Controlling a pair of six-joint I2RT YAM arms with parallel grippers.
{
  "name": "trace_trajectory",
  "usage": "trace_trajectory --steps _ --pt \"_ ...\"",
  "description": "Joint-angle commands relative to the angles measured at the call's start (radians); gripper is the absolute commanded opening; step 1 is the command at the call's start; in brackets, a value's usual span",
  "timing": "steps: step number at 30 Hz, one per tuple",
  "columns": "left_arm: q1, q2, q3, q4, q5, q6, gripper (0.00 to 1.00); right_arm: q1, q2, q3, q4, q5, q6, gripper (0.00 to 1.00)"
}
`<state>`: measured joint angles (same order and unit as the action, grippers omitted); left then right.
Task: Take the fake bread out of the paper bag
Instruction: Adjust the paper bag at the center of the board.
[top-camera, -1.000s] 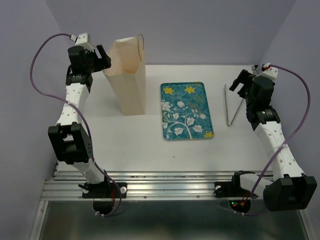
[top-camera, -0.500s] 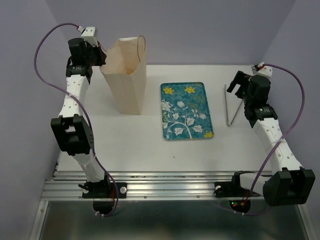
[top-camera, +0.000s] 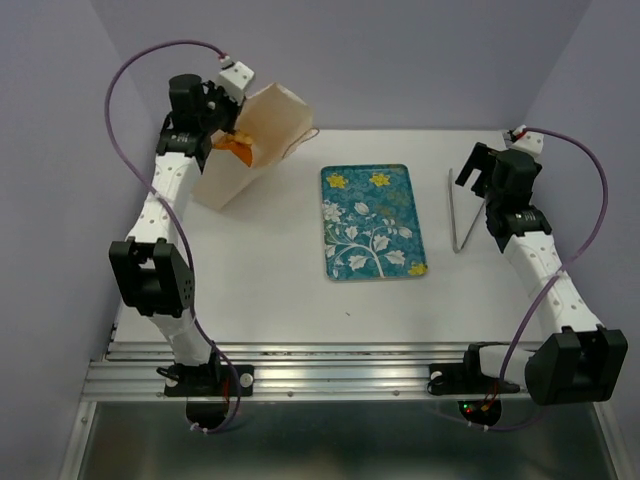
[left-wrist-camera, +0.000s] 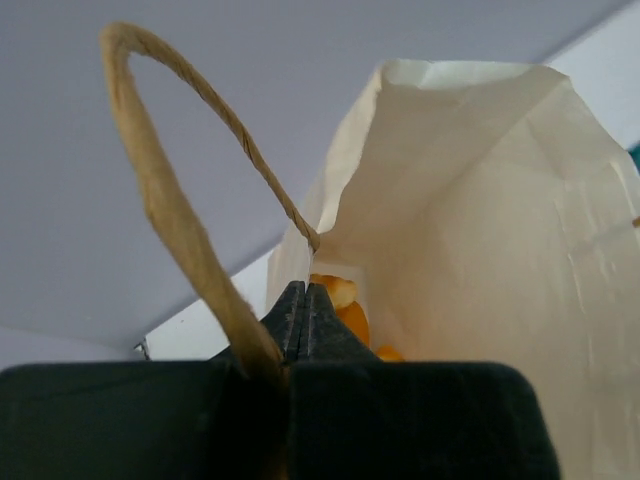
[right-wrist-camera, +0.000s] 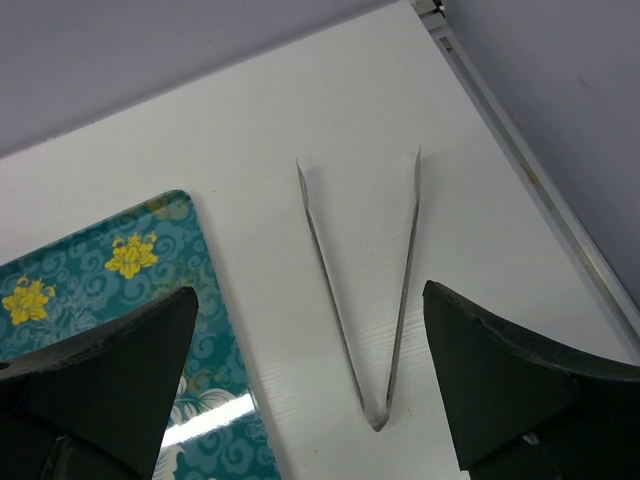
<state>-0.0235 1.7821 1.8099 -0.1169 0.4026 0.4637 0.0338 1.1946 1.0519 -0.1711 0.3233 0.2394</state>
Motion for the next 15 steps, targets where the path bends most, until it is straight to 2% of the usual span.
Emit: trace_trajectory --steps 1,4,7,10,12,15 --pt "-0.144 -0.133 -0.174 0.065 0.077 0.248 0.0 -0.003 0.019 0.0 0.042 0.082 -0.002 1.0" --pt "-0.19 -0.185 -0.355 0.109 0.087 0.256 0.0 -0.003 0.051 -0.009 0.041 0.13 -0.003 1.0" --pt "-0.213 -0.252 -0.538 0.158 0.143 0.176 0.0 -0.003 0.079 -0.021 0.041 0.19 0.024 1.0" --pt "-0.249 -0.346 -0.717 0.278 0.09 0.121 0.0 -0.003 0.112 -0.018 0.039 0.197 0.041 1.0" --pt "-0.277 -0.392 -0.78 0.361 0.055 0.118 0.0 -0.003 0.122 -0.013 0.041 0.198 0.051 1.0" --pt "-0.282 -0.452 -0.823 0.382 -0.027 0.104 0.0 -0.003 0.138 -0.018 0.041 0.198 0.072 1.0"
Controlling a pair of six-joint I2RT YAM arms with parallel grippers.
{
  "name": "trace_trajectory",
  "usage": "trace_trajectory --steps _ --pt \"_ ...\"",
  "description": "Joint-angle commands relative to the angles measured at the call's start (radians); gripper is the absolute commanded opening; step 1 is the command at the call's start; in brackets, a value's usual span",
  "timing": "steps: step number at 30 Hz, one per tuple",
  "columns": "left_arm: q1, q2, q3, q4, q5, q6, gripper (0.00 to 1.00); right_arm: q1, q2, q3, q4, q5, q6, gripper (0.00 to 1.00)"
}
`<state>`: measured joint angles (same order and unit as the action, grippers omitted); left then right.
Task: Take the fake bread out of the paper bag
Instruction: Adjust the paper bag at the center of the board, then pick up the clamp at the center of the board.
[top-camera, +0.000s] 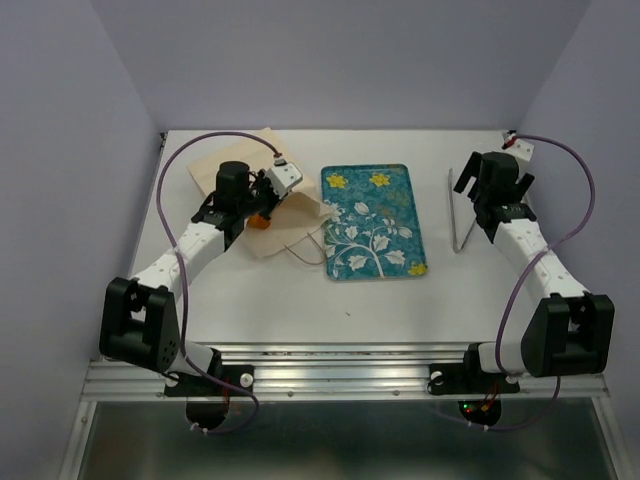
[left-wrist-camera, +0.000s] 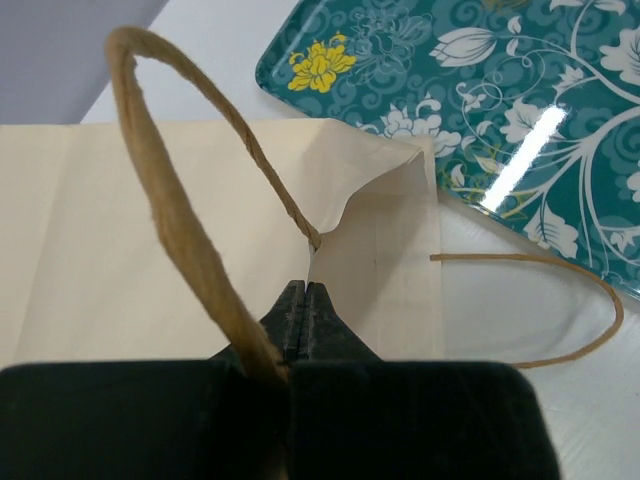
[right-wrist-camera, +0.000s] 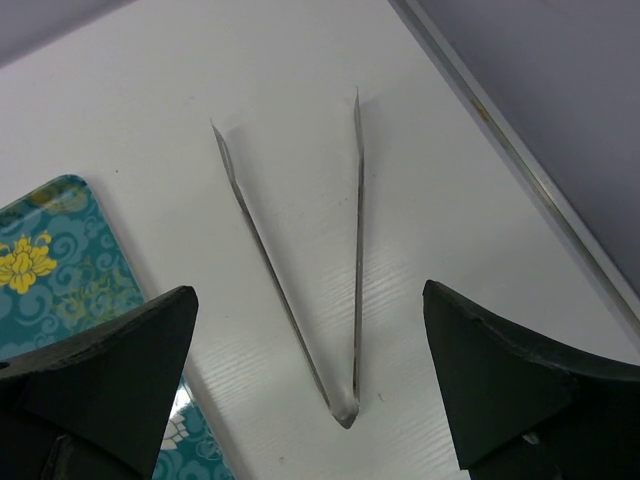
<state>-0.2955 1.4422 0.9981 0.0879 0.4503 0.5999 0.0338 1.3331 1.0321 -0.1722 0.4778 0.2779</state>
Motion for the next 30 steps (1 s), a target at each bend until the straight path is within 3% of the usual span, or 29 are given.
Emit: trace_trajectory --steps 1,9,18,30 --pt "-0.01 -0.133 -0.03 0.18 -0.087 -0.031 0.0 -0.003 0.014 -0.001 0.042 0.041 0.037 1.0" --pt "-0.01 -0.157 -0.067 0.179 -0.104 -0.055 0.0 -0.049 0.11 -0.046 0.008 -0.01 0.098 1.0" --pt "-0.01 -0.167 -0.084 0.141 -0.102 -0.014 0.0 -0.08 0.285 -0.014 0.01 -0.244 0.007 1.0" --pt "-0.01 -0.244 -0.144 0.154 -0.051 0.001 0.0 -0.089 0.411 0.032 0.01 -0.205 0.001 1.0"
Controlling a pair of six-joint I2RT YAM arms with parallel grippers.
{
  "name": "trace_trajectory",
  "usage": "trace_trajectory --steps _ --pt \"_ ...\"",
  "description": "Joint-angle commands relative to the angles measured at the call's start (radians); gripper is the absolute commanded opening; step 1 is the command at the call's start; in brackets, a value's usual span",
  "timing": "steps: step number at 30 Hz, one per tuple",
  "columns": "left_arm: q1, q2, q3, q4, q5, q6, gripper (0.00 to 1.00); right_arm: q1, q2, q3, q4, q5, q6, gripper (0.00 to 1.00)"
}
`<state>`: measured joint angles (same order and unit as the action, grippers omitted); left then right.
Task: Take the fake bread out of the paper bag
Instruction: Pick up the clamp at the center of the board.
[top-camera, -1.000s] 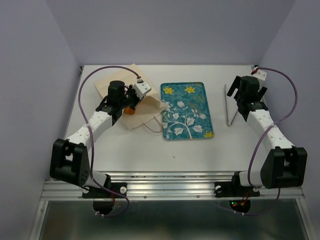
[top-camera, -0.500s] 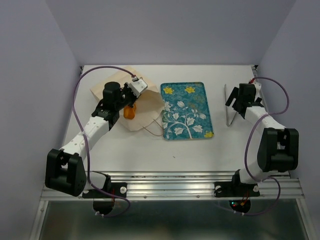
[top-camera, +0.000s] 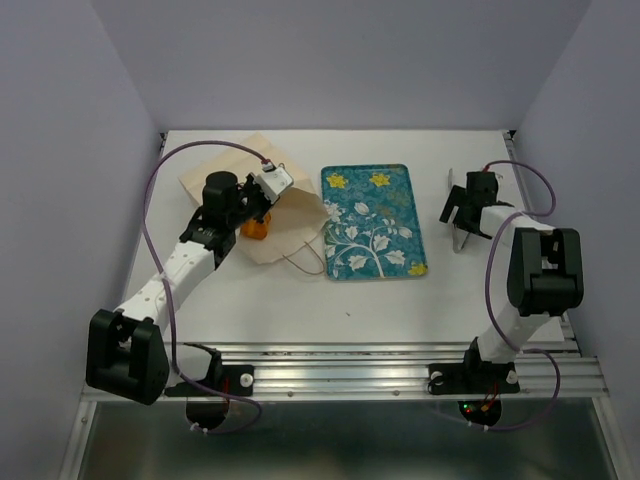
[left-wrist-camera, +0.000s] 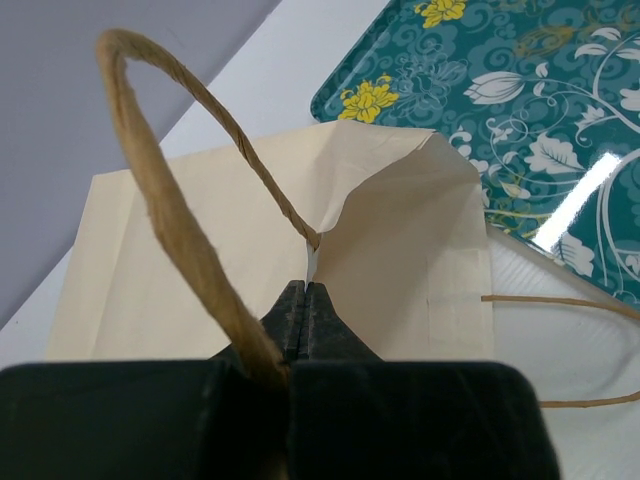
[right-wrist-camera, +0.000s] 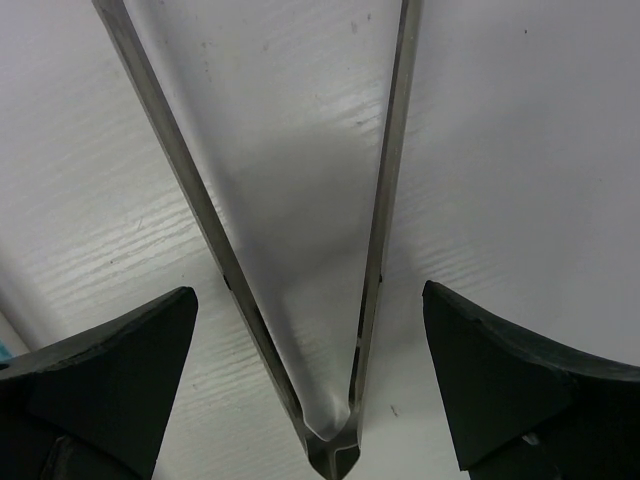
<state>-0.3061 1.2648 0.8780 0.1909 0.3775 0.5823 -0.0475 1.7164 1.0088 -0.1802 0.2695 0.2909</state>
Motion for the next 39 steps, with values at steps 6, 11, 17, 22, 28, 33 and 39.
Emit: trace_trajectory --steps 6,11,17,22,28,33,39 --pt "0.001 -0.088 -0.039 0.065 0.034 0.025 0.0 -0.017 0.127 0.12 0.035 -0.027 -0.027 1.0" --pt "0.001 -0.105 -0.056 0.062 0.054 0.045 0.0 -0.028 0.192 0.169 0.035 -0.033 -0.053 1.0" --pt "0.001 -0.125 -0.083 0.074 0.069 0.056 0.0 -0.028 0.25 0.194 0.036 -0.058 -0.114 0.98" --pt "0.001 -0.107 -0.073 0.085 0.074 0.025 0.0 -0.028 0.259 0.201 0.036 -0.05 -0.131 0.7" --pt "0.001 -0.105 -0.063 0.113 0.058 -0.001 0.0 -0.028 0.177 0.194 0.035 -0.015 -0.125 0.43" --pt "0.001 -0.108 -0.059 0.139 0.041 -0.024 0.0 -0.028 0.007 0.18 0.03 -0.058 -0.108 0.4" --pt "0.001 -0.105 -0.05 0.163 0.038 -0.045 0.0 -0.028 -0.106 0.22 -0.1 -0.223 -0.079 0.45"
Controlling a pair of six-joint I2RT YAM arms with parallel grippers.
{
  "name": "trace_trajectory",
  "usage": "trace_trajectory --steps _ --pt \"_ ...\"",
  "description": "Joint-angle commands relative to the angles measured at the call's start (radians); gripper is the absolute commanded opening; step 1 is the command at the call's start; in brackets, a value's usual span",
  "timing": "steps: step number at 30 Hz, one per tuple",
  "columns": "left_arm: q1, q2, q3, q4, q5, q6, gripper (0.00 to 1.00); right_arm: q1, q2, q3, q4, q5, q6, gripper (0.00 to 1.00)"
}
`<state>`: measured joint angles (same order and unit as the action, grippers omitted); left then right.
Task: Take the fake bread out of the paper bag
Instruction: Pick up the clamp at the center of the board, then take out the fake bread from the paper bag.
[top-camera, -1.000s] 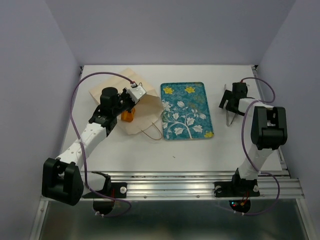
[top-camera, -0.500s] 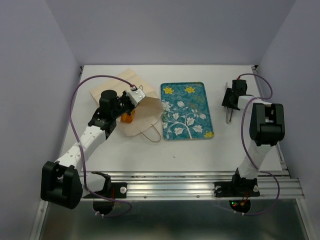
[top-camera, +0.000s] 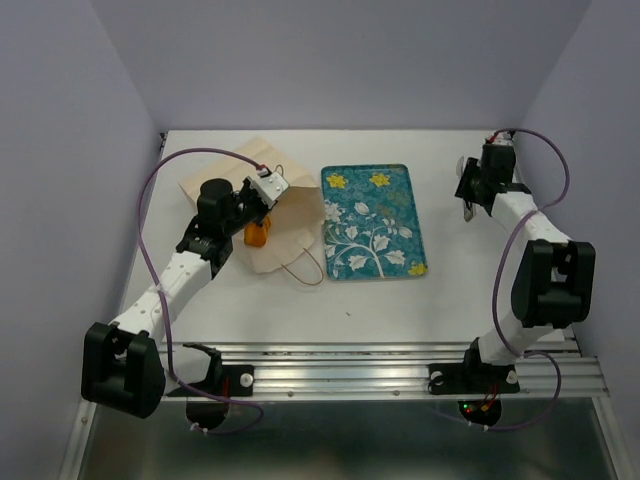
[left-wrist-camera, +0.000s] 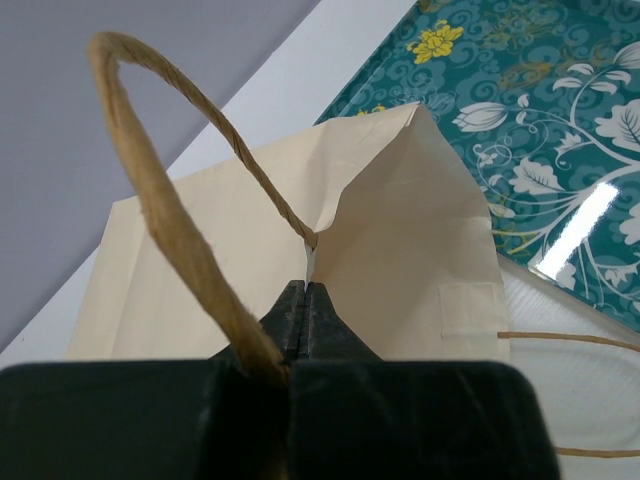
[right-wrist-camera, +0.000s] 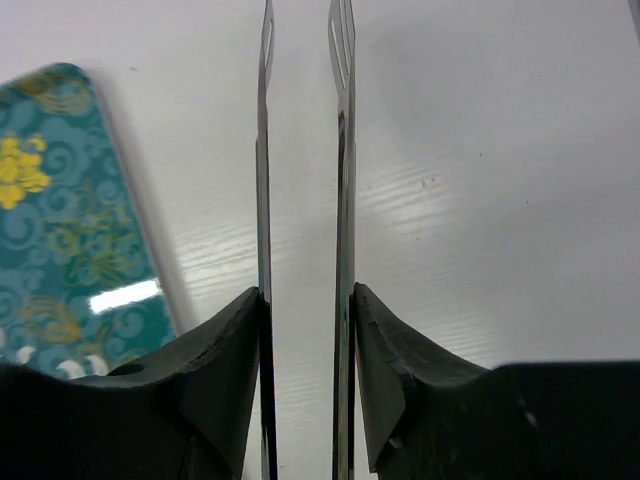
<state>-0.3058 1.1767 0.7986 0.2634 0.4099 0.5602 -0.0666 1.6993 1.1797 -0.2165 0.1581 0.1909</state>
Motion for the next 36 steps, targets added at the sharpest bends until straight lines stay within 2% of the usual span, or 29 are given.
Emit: trace_trajectory --steps 1,4,7,8,10,13,14,16,18,24,28,34,36 --pt "0.0 -0.015 0.03 0.094 0.004 -0.028 0.0 -0.009 -0.099 0.049 -0.079 -0.135 0.025 0.45" --pt "0.0 -0.012 0.031 0.105 -0.003 -0.031 0.0 -0.009 -0.157 0.025 -0.093 -0.261 0.015 0.45" --pt "0.0 -0.003 0.037 0.114 -0.008 -0.045 0.0 -0.009 -0.219 -0.003 -0.096 -0.47 -0.002 0.49" --pt "0.0 0.0 0.043 0.119 -0.011 -0.052 0.0 -0.009 -0.231 -0.015 -0.099 -0.591 -0.013 0.5" --pt "0.0 0.006 0.048 0.123 -0.011 -0.059 0.0 0.008 -0.268 -0.028 -0.09 -0.676 -0.015 0.51" --pt "0.0 0.009 0.051 0.129 -0.01 -0.066 0.0 0.117 -0.296 -0.046 -0.08 -0.756 -0.054 0.51" --pt "0.0 0.011 0.051 0.132 -0.01 -0.069 0.0 0.193 -0.299 -0.042 -0.099 -0.775 -0.073 0.52" --pt "0.0 0.012 0.05 0.135 -0.011 -0.082 0.0 0.255 -0.299 -0.041 -0.106 -0.79 -0.093 0.52" --pt "0.0 0.012 0.045 0.149 -0.014 -0.094 0.0 0.319 -0.293 -0.051 -0.08 -0.871 -0.09 0.52" --pt "0.0 0.014 0.048 0.157 -0.002 -0.141 0.0 0.428 -0.288 -0.083 -0.047 -0.959 -0.113 0.52" --pt "0.0 0.009 0.051 0.158 -0.002 -0.163 0.0 0.546 -0.27 -0.074 -0.061 -0.985 -0.165 0.52" --pt "0.001 0.011 0.057 0.163 -0.005 -0.186 0.0 0.629 -0.153 -0.003 -0.021 -0.887 -0.09 0.51" --pt "0.0 0.011 0.053 0.163 -0.013 -0.194 0.0 0.639 -0.141 0.018 -0.021 -0.774 -0.05 0.51"
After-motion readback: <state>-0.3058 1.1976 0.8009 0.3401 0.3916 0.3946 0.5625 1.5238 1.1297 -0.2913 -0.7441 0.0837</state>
